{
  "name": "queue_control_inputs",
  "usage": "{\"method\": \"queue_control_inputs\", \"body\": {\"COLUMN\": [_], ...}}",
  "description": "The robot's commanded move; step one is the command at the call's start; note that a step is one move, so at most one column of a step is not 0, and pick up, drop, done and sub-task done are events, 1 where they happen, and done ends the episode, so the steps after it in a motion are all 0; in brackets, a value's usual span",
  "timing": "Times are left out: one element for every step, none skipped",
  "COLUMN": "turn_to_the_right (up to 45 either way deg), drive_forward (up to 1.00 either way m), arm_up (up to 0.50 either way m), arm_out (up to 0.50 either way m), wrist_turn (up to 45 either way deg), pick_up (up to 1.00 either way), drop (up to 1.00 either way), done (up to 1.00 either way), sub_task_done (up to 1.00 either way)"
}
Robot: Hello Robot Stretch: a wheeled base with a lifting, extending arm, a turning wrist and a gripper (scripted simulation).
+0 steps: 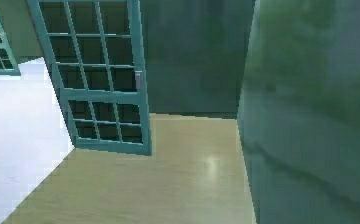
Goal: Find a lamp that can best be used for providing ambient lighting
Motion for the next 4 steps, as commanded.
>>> {"method": "queue_control_inputs", "body": {"turn_to_the_right": [-33.0,0.0,15.0,0.0], "drive_forward": [0.00,0.20,0.00,0.30], "arm_up": [0.00,0.00,0.00,0.00], "arm_out": [0.00,0.00,0.00,0.00], "wrist_turn": [0.0,0.0,0.0,0.0], "pick_up": [0.00,0.00,0.00,0.00], "drop": [0.00,0.00,0.00,0.00], "done": [0.00,0.00,0.00,0.00], "sub_task_done": [0.00,0.00,0.00,0.00]}}
